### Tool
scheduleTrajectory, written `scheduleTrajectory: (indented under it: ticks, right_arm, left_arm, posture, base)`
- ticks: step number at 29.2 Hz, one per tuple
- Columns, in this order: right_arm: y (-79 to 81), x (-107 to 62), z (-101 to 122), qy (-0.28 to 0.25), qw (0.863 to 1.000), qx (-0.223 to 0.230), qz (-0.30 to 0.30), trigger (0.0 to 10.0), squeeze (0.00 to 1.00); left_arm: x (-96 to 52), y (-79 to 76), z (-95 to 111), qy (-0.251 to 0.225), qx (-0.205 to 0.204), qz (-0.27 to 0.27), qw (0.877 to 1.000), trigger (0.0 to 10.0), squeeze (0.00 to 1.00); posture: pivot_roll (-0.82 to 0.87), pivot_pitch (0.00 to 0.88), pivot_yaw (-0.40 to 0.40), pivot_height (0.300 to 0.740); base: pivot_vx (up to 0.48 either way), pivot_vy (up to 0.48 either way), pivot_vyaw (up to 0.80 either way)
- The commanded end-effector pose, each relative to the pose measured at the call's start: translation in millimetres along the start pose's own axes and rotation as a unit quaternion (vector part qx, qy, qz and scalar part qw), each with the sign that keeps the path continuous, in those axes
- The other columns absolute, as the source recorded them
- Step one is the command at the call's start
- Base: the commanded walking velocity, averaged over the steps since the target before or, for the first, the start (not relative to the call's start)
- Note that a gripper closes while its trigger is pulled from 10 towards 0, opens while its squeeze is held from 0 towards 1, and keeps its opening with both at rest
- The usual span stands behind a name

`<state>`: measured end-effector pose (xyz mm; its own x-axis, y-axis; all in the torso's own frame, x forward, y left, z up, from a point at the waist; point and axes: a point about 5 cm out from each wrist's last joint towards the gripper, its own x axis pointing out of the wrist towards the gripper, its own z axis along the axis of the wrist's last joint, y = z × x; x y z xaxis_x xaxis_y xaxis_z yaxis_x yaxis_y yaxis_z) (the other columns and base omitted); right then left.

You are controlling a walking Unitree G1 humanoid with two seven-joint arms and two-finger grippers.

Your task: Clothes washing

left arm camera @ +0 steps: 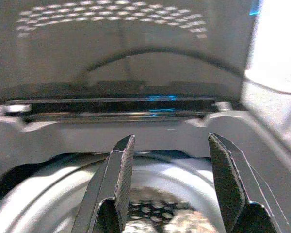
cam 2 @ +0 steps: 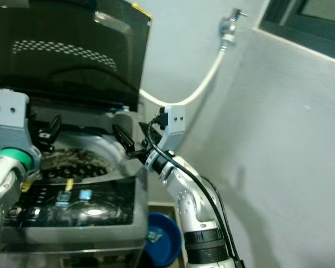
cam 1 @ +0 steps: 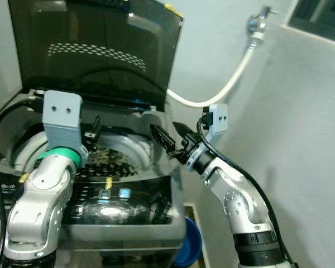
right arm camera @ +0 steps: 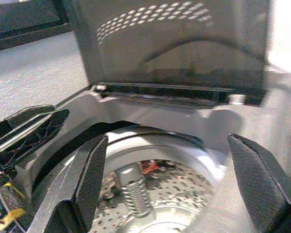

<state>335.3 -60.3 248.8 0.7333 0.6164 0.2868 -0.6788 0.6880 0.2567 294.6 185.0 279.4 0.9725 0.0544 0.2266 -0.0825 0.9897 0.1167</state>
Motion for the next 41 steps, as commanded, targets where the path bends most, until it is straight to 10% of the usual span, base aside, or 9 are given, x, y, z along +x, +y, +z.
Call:
scheduleTrajectory:
  ticks: [1, 10, 20, 41]
  right_arm:
    - [-3.3, -1.9, 3.0, -0.003, 1.000, -0.001, -0.005, 10.0, 0.00]
    - [-2.0, -0.7, 7.3, -0.008, 1.000, -0.018, 0.002, 10.0, 0.00]
    - [-4.5, 0.2, 50.6, -0.127, 0.992, 0.002, -0.012, 10.0, 0.00]
    - [-6.9, -1.1, 42.6, -0.111, 0.993, -0.025, -0.028, 10.0, 0.00]
  left_arm:
    - [0.5, -4.2, 0.6, -0.003, -0.002, -0.005, 1.000, 10.0, 0.00]
    - [1.8, -2.5, -0.2, -0.012, -0.013, 0.006, 1.000, 10.0, 0.00]
    - [7.2, -3.0, 24.8, -0.080, 0.004, -0.009, 0.997, 10.0, 0.00]
    - [11.5, -9.3, 18.5, -0.076, 0.008, -0.027, 0.997, 10.0, 0.00]
  posture:
    - [0.05, 0.000, -0.110, 0.740]
    - [0.04, 0.002, -0.111, 0.740]
    - [0.02, 0.012, -0.109, 0.740]
    - [0.01, 0.019, -0.092, 0.740]
  base:
    - [0.000, 0.000, 0.00]
    - [0.000, 0.000, 0.00]
    - [0.000, 0.000, 0.37]
    - [0.000, 0.000, 0.78]
